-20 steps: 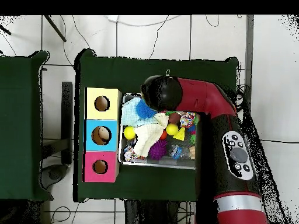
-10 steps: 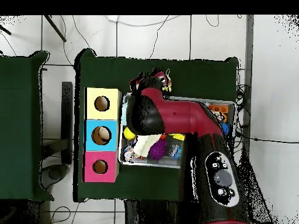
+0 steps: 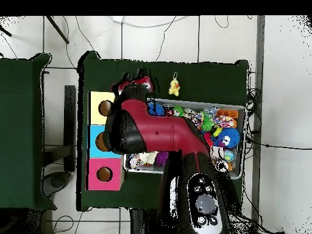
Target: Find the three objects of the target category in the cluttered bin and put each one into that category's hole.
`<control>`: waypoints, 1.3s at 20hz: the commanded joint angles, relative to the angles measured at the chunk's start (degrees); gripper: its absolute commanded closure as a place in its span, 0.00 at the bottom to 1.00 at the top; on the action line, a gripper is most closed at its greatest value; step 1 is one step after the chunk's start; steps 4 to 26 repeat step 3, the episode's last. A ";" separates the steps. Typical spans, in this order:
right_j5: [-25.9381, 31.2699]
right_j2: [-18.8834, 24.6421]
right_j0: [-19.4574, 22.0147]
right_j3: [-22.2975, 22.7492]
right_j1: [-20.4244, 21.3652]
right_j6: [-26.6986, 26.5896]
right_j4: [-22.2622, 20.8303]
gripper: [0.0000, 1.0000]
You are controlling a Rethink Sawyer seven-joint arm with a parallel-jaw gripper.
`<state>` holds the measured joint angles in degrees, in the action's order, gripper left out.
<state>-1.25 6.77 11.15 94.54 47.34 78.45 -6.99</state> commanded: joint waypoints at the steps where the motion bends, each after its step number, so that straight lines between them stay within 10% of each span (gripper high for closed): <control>1: 1.89 -3.30 -0.30 7.31 -0.42 17.38 5.33 0.00; 26: 2.41 -3.28 0.01 7.38 -0.69 17.31 5.99 0.00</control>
